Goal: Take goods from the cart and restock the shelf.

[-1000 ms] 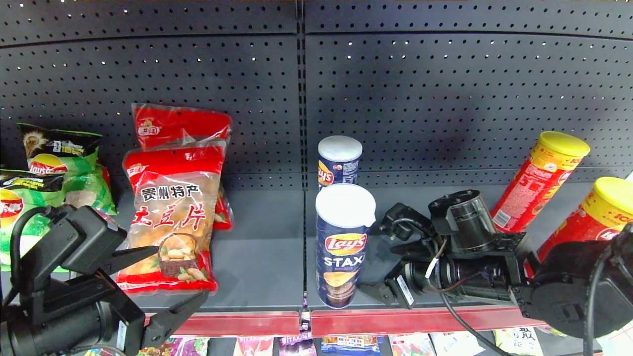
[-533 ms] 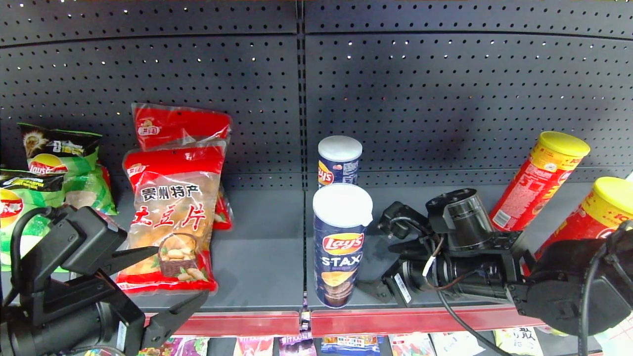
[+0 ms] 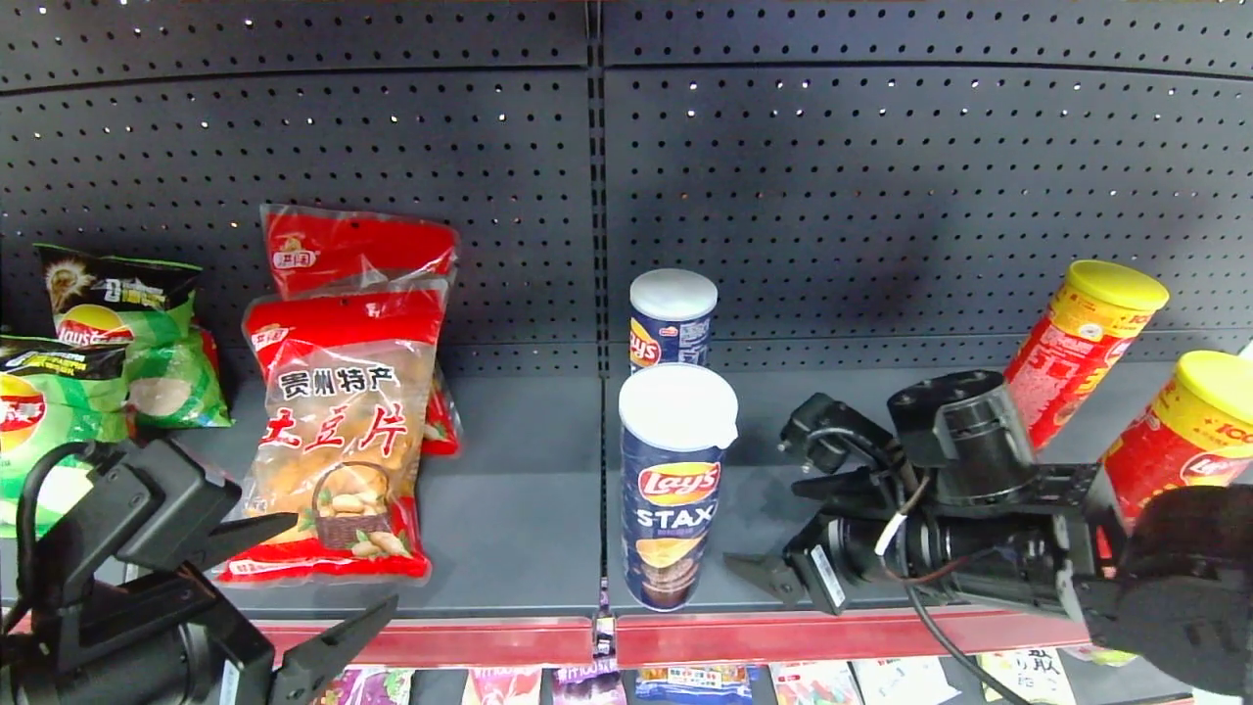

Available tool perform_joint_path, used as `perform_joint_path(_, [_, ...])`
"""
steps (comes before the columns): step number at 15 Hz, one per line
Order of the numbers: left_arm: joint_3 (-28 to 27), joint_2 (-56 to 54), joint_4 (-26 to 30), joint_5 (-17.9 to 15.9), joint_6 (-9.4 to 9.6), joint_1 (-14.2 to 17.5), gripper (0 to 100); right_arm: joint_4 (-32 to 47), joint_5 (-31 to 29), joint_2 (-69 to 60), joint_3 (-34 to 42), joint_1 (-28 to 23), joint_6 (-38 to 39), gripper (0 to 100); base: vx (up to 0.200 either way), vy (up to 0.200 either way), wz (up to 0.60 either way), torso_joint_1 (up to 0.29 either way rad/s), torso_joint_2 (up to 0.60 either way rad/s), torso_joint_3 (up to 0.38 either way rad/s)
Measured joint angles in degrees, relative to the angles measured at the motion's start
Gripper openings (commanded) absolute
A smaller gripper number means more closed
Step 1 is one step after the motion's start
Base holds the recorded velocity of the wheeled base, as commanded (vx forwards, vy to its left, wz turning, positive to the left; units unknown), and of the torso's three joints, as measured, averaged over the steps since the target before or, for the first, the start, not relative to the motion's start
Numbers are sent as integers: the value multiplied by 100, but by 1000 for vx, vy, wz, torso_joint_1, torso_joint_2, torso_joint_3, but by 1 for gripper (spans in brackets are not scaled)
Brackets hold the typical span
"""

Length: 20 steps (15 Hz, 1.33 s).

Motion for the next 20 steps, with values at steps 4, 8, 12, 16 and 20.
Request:
perform_joint_path(4, [240,-1118,1143,33,-38,434,100,99,-221,-1593,590,49,-7,100,0,0,0,0,0,0])
perform_joint_path(8, [-254,-3191,4294,85,-347,878,100,1519,-757,-4028,877,-135,-16,100,0,0,0,0,0,0])
perform_joint_path(12, [-798,-4765,6006,385,-779,1707,100,3768,-1529,-6053,361,-1851,30,100,0,0,0,0,0,0])
perform_joint_path(16, [-551,-5427,6010,132,-1020,2493,100,5287,-1321,-7007,67,-3955,57,100,0,0,0,0,0,0])
perform_joint_path(20, [646,-5992,3491,-1025,-987,2628,100,4412,-84,-8371,1663,-3977,74,100,0,0,0,0,0,0])
